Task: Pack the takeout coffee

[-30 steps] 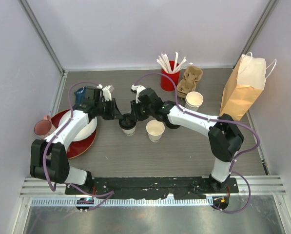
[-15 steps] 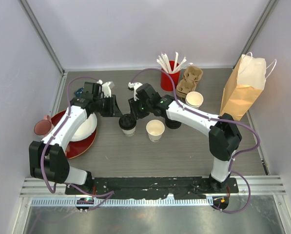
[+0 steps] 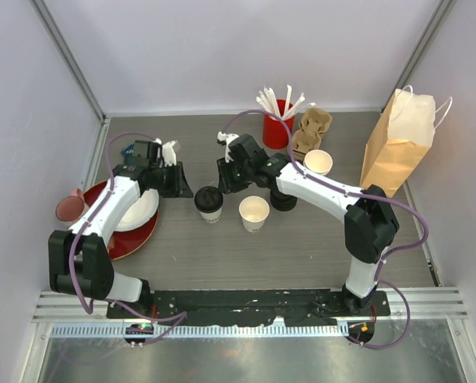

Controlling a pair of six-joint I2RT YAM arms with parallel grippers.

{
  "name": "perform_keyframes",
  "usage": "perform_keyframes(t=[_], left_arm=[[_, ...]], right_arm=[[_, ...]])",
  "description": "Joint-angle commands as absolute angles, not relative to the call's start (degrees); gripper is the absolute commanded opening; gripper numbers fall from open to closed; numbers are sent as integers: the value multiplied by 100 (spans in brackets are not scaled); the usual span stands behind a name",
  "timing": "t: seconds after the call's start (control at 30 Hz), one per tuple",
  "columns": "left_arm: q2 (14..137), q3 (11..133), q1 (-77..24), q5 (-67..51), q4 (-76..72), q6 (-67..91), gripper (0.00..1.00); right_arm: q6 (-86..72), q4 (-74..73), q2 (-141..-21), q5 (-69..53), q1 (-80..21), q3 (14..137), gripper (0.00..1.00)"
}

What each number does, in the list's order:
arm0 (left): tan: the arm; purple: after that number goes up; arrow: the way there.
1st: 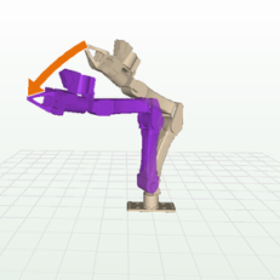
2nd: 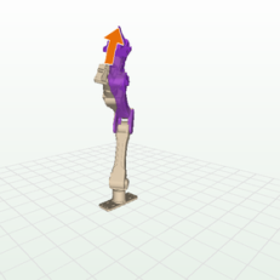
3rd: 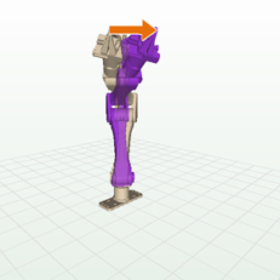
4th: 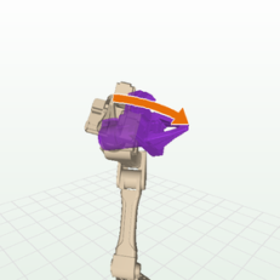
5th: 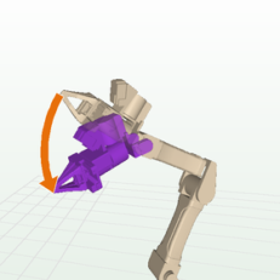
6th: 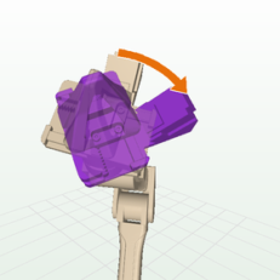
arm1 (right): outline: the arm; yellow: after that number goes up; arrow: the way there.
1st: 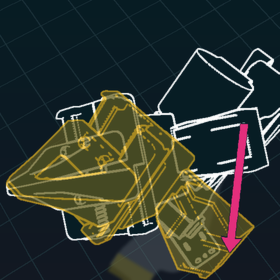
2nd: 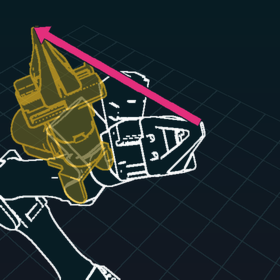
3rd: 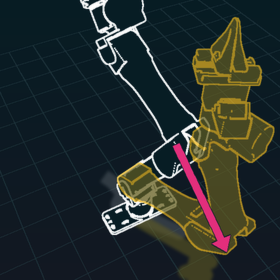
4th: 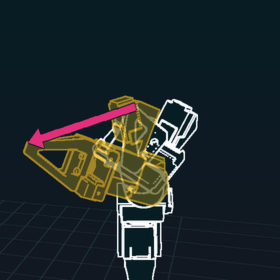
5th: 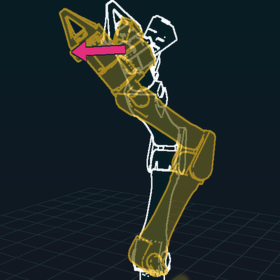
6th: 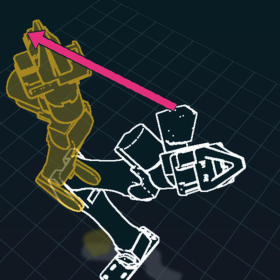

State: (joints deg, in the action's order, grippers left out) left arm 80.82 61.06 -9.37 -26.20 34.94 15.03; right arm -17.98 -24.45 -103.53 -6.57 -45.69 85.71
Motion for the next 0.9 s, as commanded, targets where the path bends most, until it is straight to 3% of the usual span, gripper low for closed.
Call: perform_keyframes(t=[0.0,0.87], left_arm=[[8068,5924,-914,-2654,3199,1582,25],[8245,5871,-923,-2944,3068,1749,25]], right_arm=[[-2065,-2277,-10204,-800,-4561,8455,32],[-2013,-2241,-10389,-826,-4553,8428,27]])
